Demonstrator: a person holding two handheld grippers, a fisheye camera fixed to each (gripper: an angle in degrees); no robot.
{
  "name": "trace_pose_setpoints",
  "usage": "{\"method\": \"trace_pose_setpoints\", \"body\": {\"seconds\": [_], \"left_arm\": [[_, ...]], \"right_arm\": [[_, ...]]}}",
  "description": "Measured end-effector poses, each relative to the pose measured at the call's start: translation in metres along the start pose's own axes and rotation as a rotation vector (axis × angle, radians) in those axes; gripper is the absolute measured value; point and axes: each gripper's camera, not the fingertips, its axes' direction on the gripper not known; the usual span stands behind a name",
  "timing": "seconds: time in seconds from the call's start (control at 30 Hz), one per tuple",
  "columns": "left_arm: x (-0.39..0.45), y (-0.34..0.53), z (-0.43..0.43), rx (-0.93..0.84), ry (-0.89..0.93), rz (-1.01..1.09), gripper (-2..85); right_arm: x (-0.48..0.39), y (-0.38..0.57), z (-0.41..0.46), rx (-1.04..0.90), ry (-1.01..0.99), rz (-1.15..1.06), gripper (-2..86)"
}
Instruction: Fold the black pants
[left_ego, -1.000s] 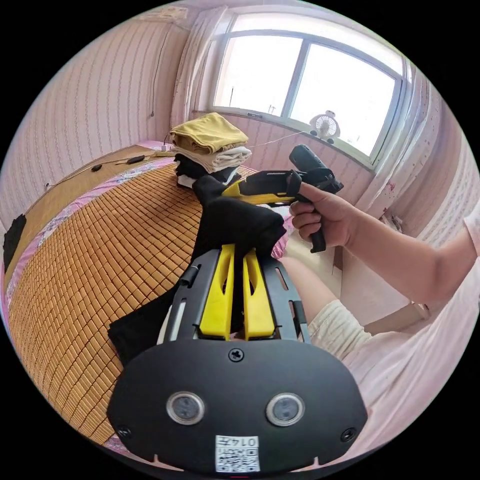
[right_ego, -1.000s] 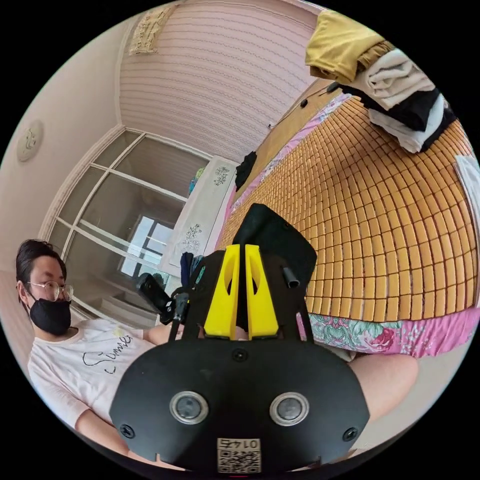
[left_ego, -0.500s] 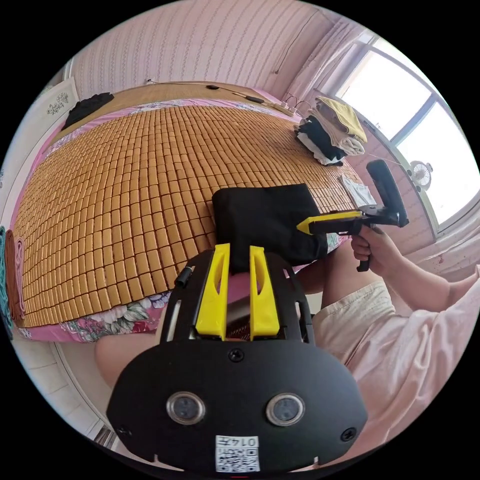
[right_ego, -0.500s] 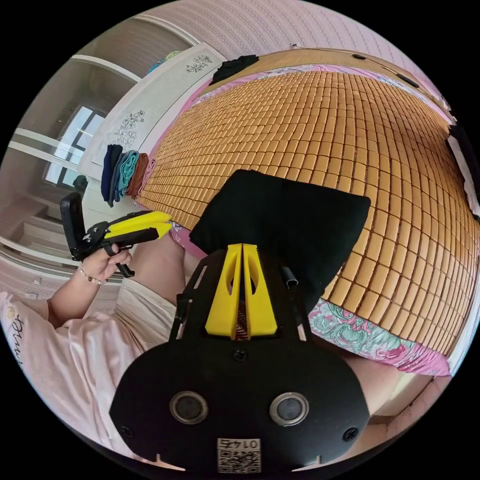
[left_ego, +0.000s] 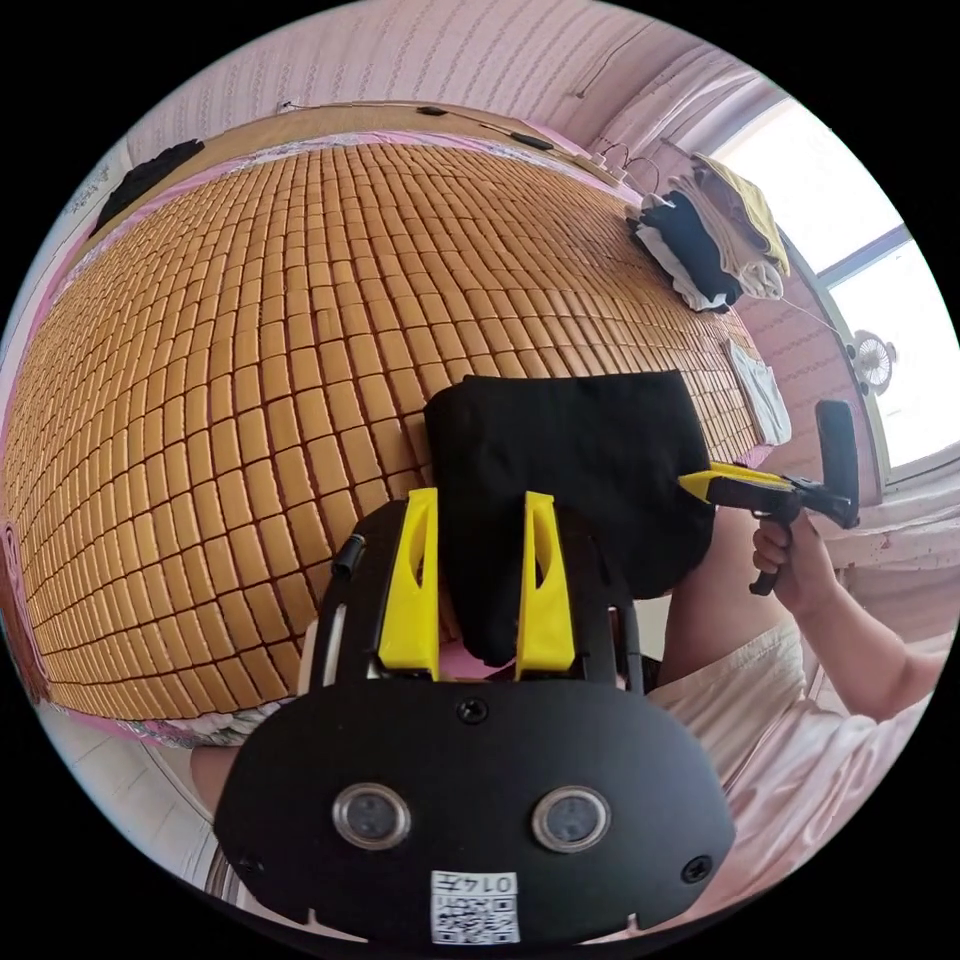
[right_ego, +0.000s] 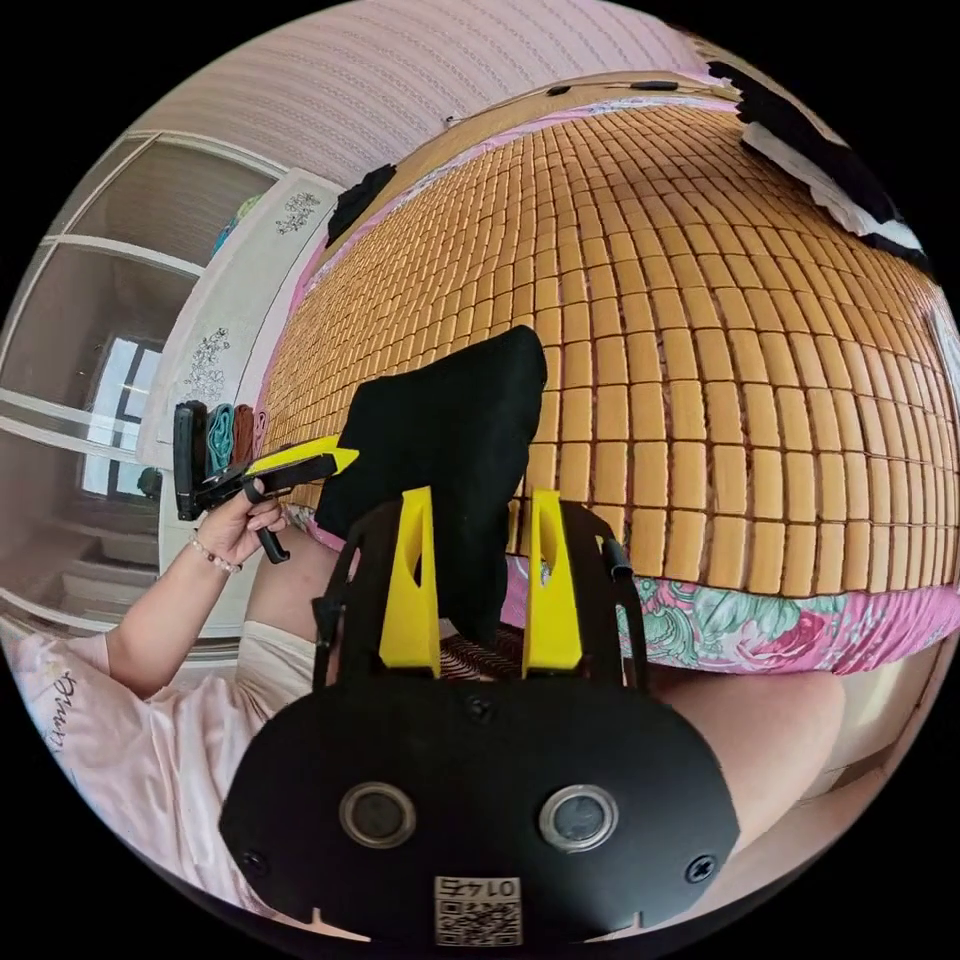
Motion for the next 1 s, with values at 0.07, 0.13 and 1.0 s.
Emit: {"method": "trace_pose_setpoints", "body": {"seconds": [0.07,0.13,1.0], "left_arm": [[0.001,0.005,0.003,-0.002,0.013,0.017,10.3],[-0.002,0.011,0.006,-0.006,0.025,0.012,9.2],[-0.099,0.344,-0.215,0.909,-0.265,-0.612,6.1]], "right_arm": [[-0.009,0.002,0.007,-0.013,-0.021,-0.014,8.1],[-0.013,0.002,0.007,-0.017,-0.032,-0.018,6.4],[-0.496,-0.048,-0.011,-0.05,-0.132,-1.259,2.7]]}}
